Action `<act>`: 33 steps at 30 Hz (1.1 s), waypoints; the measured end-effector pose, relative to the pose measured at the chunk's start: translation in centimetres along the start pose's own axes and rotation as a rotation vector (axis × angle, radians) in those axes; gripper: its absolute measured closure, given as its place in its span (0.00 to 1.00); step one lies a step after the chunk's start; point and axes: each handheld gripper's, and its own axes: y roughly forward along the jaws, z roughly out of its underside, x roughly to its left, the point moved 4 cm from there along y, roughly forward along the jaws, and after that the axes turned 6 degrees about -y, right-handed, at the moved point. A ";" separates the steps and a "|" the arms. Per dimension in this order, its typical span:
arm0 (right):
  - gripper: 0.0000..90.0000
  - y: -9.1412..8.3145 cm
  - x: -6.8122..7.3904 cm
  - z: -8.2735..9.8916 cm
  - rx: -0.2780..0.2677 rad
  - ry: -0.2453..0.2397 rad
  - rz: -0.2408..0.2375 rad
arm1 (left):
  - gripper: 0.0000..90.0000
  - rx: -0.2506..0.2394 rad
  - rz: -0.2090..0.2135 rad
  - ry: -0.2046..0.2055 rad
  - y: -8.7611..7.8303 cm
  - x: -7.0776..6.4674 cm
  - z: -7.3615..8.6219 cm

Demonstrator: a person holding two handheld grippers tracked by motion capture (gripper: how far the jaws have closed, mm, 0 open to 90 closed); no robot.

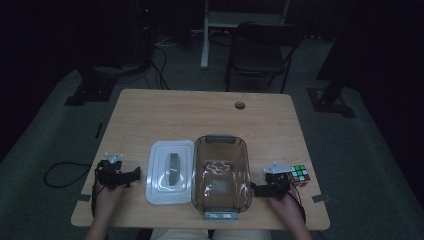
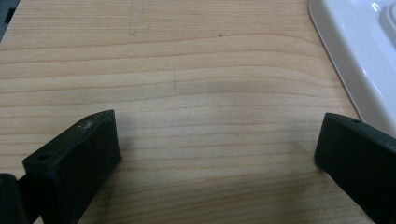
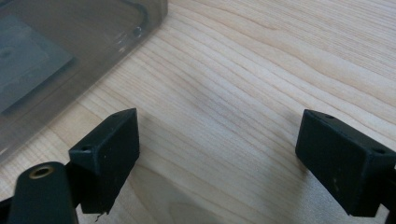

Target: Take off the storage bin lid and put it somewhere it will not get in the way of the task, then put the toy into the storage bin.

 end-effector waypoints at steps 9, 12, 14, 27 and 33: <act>0.15 0.0 0.0 -0.1 0.017 -0.008 -0.003 | 0.01 -0.007 0.011 -0.010 0.0 0.1 0.0; 0.15 -0.3 0.2 -0.3 0.040 -0.018 0.017 | 0.01 -0.010 0.014 -0.015 0.0 0.1 0.0; 0.14 -0.4 0.4 -0.4 0.045 -0.012 0.024 | 0.01 -0.006 0.009 -0.008 0.0 0.0 0.0; 0.14 -5.3 -0.4 -2.6 -0.137 0.034 0.049 | 0.01 0.001 0.014 0.021 -0.1 -0.3 0.1; 0.14 -7.8 -1.5 -2.6 -0.188 0.052 0.127 | 0.01 0.000 0.016 0.023 -0.1 -0.3 0.1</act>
